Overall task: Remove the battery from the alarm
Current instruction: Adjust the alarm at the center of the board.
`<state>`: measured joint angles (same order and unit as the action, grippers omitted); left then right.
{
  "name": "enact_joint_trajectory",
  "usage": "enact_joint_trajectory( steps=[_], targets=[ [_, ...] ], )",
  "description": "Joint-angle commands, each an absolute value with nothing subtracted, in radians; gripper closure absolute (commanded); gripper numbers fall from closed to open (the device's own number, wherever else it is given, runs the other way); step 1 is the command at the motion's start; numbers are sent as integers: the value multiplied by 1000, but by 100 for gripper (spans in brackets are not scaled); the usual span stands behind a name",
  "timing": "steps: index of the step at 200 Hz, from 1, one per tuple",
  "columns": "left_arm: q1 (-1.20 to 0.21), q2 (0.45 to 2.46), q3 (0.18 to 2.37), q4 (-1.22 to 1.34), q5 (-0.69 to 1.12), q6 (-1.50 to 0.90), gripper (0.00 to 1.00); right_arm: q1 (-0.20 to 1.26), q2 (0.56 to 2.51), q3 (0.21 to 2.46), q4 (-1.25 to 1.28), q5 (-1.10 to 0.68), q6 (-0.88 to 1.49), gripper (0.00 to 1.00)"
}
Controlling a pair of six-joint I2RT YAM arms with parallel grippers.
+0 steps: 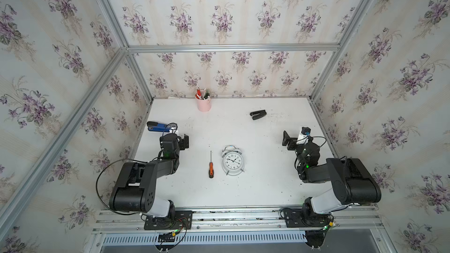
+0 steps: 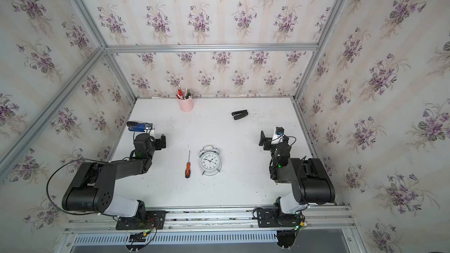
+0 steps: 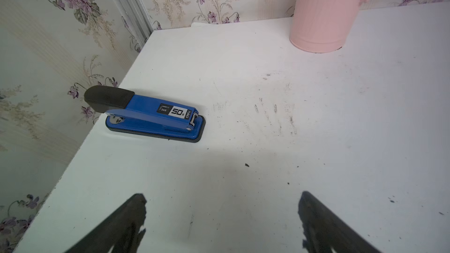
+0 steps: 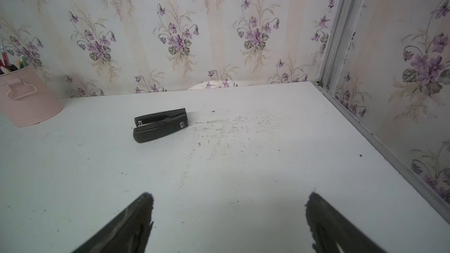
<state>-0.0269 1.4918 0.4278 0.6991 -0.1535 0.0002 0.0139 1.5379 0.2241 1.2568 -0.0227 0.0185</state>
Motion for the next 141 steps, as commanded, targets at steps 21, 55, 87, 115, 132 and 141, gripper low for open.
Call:
enact_joint_trajectory(
  steps=[21, 55, 87, 115, 132, 141],
  targets=[
    [-28, 1489, 428, 725, -155, -2, 0, 14, 1536, 229, 1260, -27, 11, 0],
    [-28, 1489, 427, 726, -155, -3, 0, 14, 1537, 227, 1261, -28, 11, 0],
    [-28, 1489, 428, 726, -155, -2, 0, 15, 1536, 227, 1261, -28, 11, 0],
    [-41, 1351, 545, 478, -128, 41, 0, 45, 1293, 403, 789, -4, 21, 0],
    [-46, 1219, 825, -80, -44, -118, 0, 50, 1181, 631, 404, -32, 156, 0],
    [-60, 1194, 964, -295, 59, -212, 0, 51, 1171, 744, 232, -63, 246, 0]
  ],
)
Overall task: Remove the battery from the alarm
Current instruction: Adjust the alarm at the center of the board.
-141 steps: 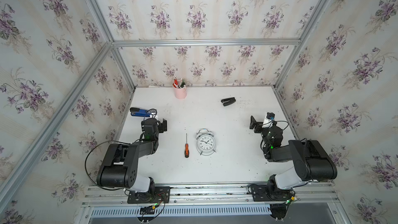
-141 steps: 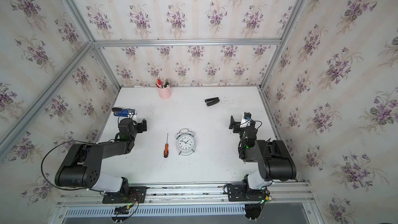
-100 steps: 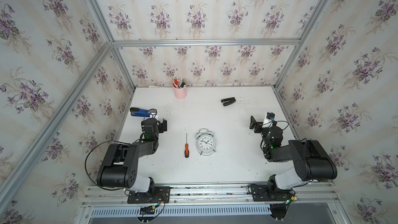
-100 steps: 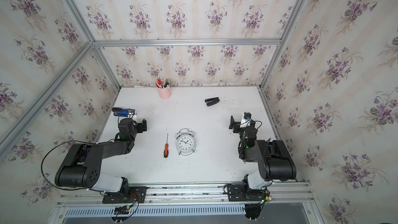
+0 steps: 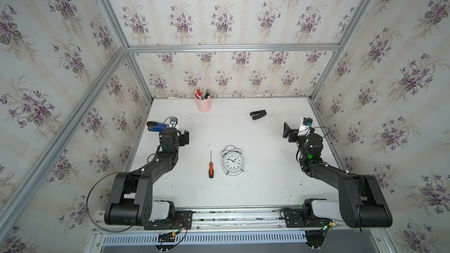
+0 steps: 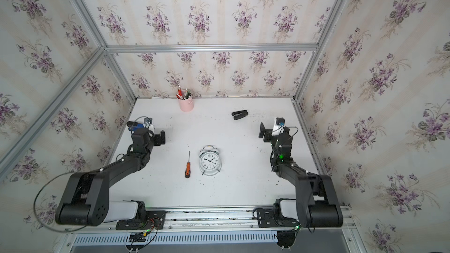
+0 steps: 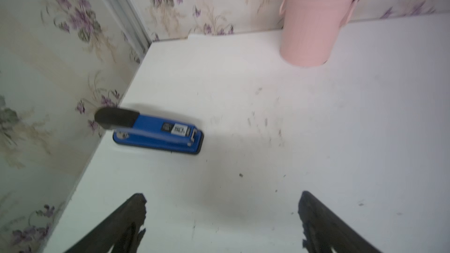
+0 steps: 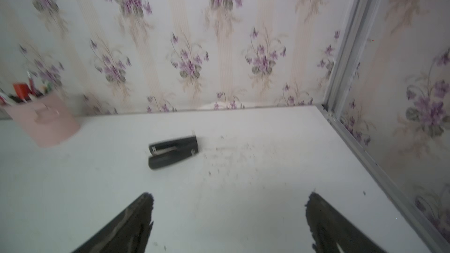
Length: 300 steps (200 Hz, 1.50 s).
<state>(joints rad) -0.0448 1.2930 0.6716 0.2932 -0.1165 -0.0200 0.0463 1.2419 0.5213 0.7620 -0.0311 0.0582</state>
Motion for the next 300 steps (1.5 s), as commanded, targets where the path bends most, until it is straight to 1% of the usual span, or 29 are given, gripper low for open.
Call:
enact_joint_trajectory(
  steps=[1, 13, 19, 27, 41, 56, 67, 76, 89, 105, 129, 146, 164, 187, 197, 228, 263, 281, 300],
  targets=[
    [-64, 1192, 981, -317, 71, -227, 0, 51, 1172, 751, 210, -69, 255, 0],
    [-108, 1178, 1085, -488, 197, -382, 0, 56, 1201, 863, 26, -186, 313, 0],
    [-148, 1169, 1096, -521, 265, -450, 0, 58, 1219, 886, -36, -233, 360, 0],
    [-217, 1149, 1078, -530, 309, -538, 0, 59, 1239, 879, -88, -326, 433, 0],
    [-342, 1131, 997, -482, 335, -682, 0, 81, 1271, 807, -77, -515, 536, 0],
    [-429, 1156, 903, -418, 387, -815, 0, 154, 1273, 690, 37, -603, 642, 0],
    [-469, 1172, 847, -384, 381, -865, 0, 211, 1284, 644, 81, -612, 676, 0],
    [-488, 1169, 822, -388, 341, -885, 0, 243, 1296, 624, 94, -611, 698, 0],
    [-492, 1163, 792, -365, 328, -907, 0, 293, 1303, 581, 172, -618, 739, 0],
    [-492, 1178, 787, -350, 339, -918, 0, 334, 1334, 583, 175, -607, 745, 0],
    [-505, 1273, 811, -312, 410, -899, 0, 383, 1408, 569, 233, -626, 785, 2],
    [-525, 1357, 855, -348, 417, -874, 0, 445, 1450, 580, 264, -610, 794, 3],
    [-547, 1399, 843, -298, 420, -893, 0, 486, 1488, 585, 306, -595, 813, 4],
    [-552, 1408, 792, -191, 400, -943, 0, 498, 1558, 595, 383, -632, 848, 5],
    [-556, 1457, 781, -158, 409, -964, 0, 504, 1582, 604, 379, -633, 846, 5],
    [-599, 1488, 785, -145, 377, -985, 0, 518, 1619, 585, 389, -636, 840, 5],
    [-598, 1469, 760, -112, 318, -1022, 0, 523, 1623, 577, 423, -634, 853, 5],
    [-580, 1472, 825, -187, 311, -960, 0, 523, 1620, 584, 403, -634, 842, 5],
    [-535, 1527, 972, -337, 333, -830, 0, 522, 1608, 587, 373, -622, 824, 5]
  ],
)
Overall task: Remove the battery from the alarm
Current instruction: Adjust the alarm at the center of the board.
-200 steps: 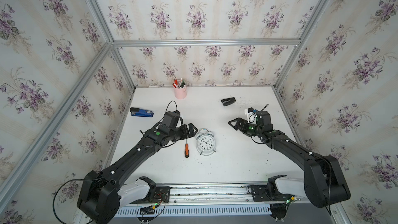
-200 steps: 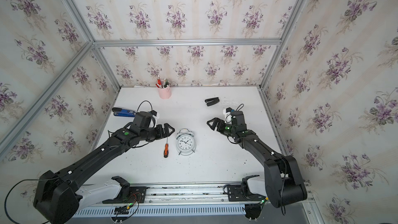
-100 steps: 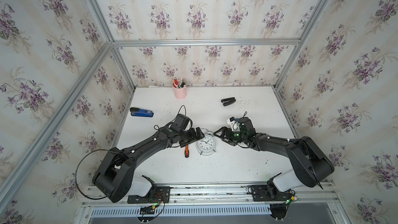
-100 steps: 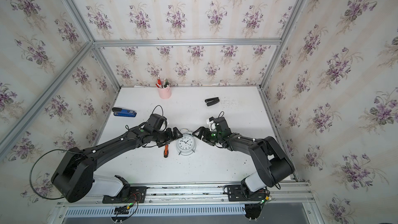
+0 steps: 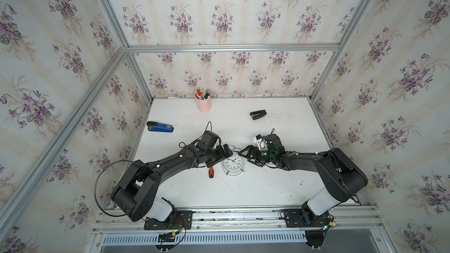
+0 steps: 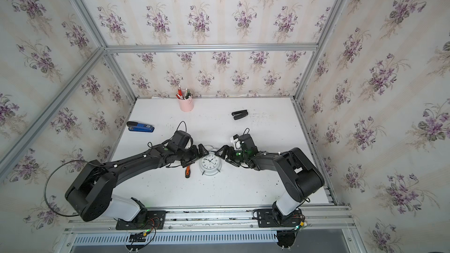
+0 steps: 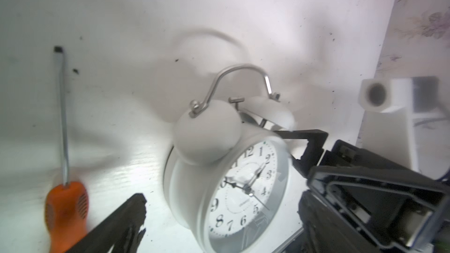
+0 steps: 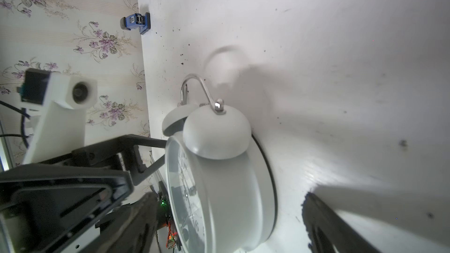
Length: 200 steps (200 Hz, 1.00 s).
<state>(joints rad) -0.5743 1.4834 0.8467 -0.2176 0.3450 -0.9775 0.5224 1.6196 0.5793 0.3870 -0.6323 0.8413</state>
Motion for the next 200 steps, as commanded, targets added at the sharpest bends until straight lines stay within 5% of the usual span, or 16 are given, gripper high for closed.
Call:
enact_joint_trajectory(
  steps=[1, 28, 87, 200],
  targets=[
    [-532, 1533, 980, -345, 335, -822, 0, 522, 1608, 587, 371, -622, 823, 5],
    [-513, 1682, 1257, -571, 343, -521, 0, 520, 1598, 582, 346, -619, 804, 5],
    [-512, 1931, 1623, -899, 429, -21, 18, 508, 1577, 589, 278, -630, 758, 7],
    [-511, 2120, 1697, -1014, 376, 116, 37, 503, 1609, 601, 241, -635, 726, 13]
  ],
)
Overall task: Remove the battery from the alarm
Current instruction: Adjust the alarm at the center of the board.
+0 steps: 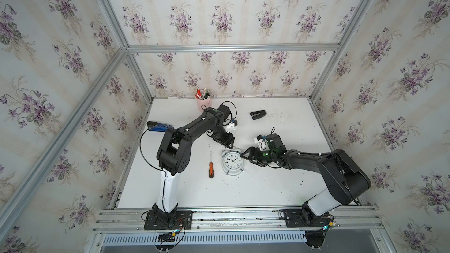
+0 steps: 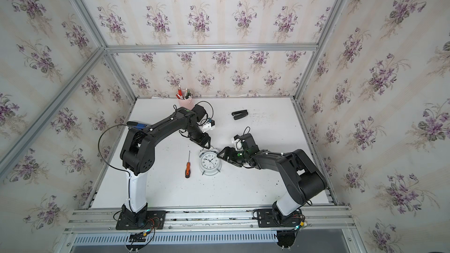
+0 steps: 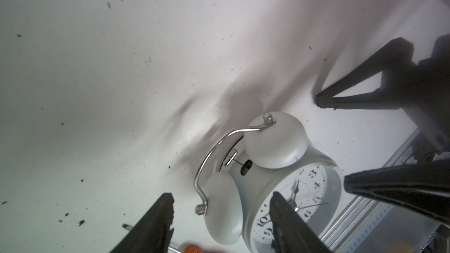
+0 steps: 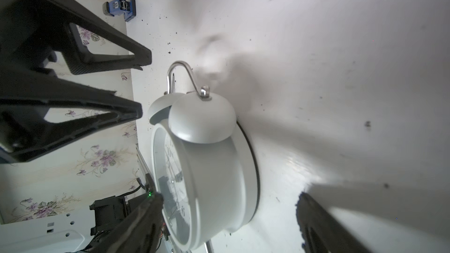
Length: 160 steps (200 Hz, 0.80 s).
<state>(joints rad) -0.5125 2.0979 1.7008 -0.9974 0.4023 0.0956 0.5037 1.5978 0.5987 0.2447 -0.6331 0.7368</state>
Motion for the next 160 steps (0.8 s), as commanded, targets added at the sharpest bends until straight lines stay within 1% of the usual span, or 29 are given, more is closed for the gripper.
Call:
enact_joint_trajectory(
  steps=[1, 21, 36, 38, 41, 54, 67, 95, 118, 143, 160],
  targets=[
    [-512, 2120, 1697, -1013, 374, 115, 37, 504, 1610, 601, 242, -635, 726, 13],
    [-512, 2138, 1698, -1001, 364, 105, 43, 503, 1616, 599, 251, -638, 730, 15],
    [-511, 2145, 1698, -990, 367, 100, 44, 503, 1615, 599, 251, -639, 729, 16],
    [-512, 2146, 1698, -990, 366, 101, 47, 503, 1615, 599, 250, -639, 729, 16],
    [-512, 2148, 1699, -989, 364, 98, 48, 504, 1617, 598, 248, -638, 728, 17],
    [-512, 2156, 1708, -991, 364, 100, 50, 504, 1618, 597, 249, -641, 728, 19],
    [-512, 2157, 1713, -983, 364, 104, 56, 504, 1620, 596, 251, -643, 727, 20],
    [-513, 2182, 1743, -997, 396, 122, 63, 503, 1629, 597, 260, -650, 728, 23],
    [-512, 2200, 1757, -1028, 416, 144, 74, 503, 1634, 600, 259, -652, 726, 25],
    [-512, 2207, 1759, -1047, 426, 161, 76, 503, 1636, 606, 255, -655, 724, 26],
    [-511, 2205, 1764, -1057, 418, 161, 84, 503, 1637, 614, 245, -654, 719, 27]
  ],
)
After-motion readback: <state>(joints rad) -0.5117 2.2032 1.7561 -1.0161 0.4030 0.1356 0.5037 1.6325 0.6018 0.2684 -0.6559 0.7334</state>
